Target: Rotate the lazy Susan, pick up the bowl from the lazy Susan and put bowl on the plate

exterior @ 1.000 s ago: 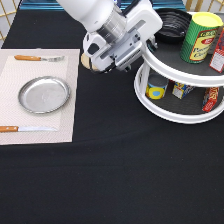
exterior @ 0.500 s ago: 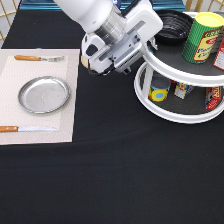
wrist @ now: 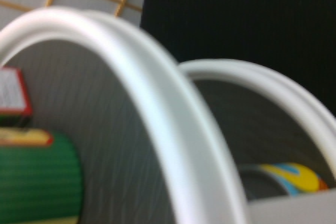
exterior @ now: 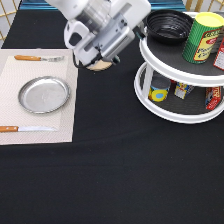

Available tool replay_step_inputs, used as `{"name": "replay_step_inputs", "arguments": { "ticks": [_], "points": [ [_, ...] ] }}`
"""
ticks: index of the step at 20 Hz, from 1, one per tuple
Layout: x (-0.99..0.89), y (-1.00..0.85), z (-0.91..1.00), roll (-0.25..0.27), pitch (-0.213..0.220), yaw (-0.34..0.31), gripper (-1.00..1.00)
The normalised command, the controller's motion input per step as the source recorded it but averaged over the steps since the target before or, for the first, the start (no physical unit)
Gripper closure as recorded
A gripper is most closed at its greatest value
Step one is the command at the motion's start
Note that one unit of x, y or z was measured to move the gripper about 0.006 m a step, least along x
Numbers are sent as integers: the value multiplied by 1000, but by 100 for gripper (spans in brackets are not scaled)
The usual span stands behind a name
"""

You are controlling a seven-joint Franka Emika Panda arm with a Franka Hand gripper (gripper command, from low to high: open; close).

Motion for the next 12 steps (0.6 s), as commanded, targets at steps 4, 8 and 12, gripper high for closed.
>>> {"name": "replay_step_inputs", "arguments": {
  "ticks": [4,8,12],
  "points": [
    [-980,192,384,-137,0,-29,-100],
    [-865,265,344,-75,7,-73,-100],
    [-669,351,303,-52,14,-113,-100]
  ]
}}
